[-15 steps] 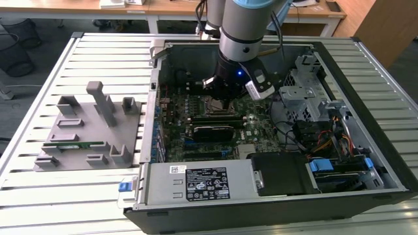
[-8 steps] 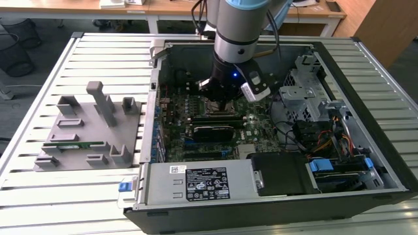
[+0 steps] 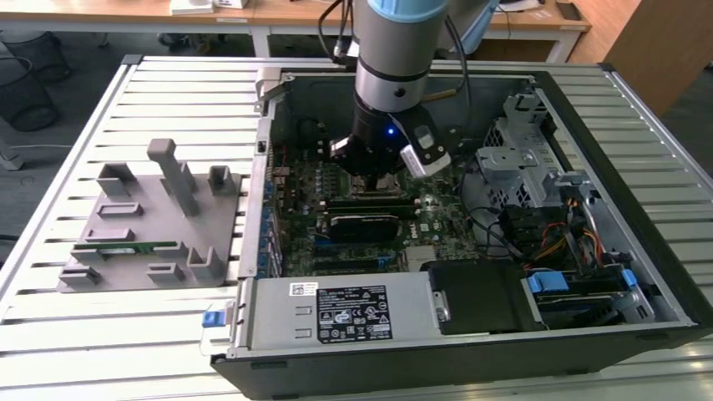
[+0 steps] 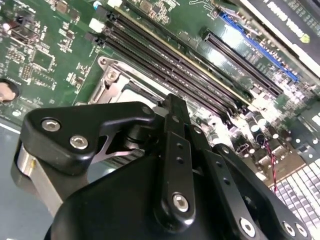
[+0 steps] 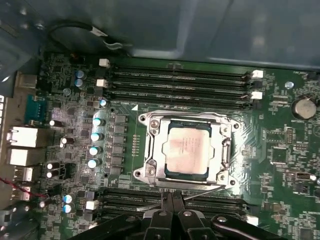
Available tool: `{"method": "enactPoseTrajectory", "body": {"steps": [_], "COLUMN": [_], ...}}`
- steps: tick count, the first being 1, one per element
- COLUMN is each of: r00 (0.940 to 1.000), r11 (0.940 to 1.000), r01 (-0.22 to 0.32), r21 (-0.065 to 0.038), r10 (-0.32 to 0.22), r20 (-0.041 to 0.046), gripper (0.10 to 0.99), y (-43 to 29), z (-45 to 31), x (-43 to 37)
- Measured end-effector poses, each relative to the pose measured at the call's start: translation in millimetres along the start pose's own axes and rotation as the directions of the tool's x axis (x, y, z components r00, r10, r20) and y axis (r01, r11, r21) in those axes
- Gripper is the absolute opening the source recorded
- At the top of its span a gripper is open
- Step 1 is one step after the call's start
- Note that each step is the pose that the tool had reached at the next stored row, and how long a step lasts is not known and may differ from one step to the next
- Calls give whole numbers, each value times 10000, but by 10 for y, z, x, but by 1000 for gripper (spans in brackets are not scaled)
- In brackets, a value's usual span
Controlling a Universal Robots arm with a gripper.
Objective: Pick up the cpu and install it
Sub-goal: 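Install the second cpu locking lever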
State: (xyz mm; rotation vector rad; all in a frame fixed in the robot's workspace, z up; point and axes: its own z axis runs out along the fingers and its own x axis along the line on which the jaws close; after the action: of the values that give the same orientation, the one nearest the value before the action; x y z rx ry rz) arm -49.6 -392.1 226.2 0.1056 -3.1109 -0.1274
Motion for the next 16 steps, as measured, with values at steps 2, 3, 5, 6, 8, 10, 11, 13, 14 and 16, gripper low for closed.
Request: {"method": "enactPoseTrajectory", "body": {"steps": [2,3,5,6,8,10,11,13,14,16], "r00": [10000,10000,10000,10000,10000,10000,10000,10000,10000,10000], "r11": [10000,10000,10000,10000,10000,10000,10000,9996,9992,9981], "r01": [-2,-2,-4,-5,-5,-4,-4,2,6,12], "r21": [-3,-3,-2,-3,-4,-11,-46,-270,-400,-610], "r10": [2,2,4,5,5,4,4,-4,-8,-15], "r20": [-23,-33,-50,-57,-66,-72,-74,-64,-58,-48], "gripper": [106,106,106,106,106,106,106,106,106,106], "y": [-3,-5,-8,-9,-12,-14,-16,-21,-26,-47], "z": [37,55,90,107,143,171,175,177,178,175], "x": [-1,-1,-2,-2,-3,-3,-1,-1,-1,2]}}
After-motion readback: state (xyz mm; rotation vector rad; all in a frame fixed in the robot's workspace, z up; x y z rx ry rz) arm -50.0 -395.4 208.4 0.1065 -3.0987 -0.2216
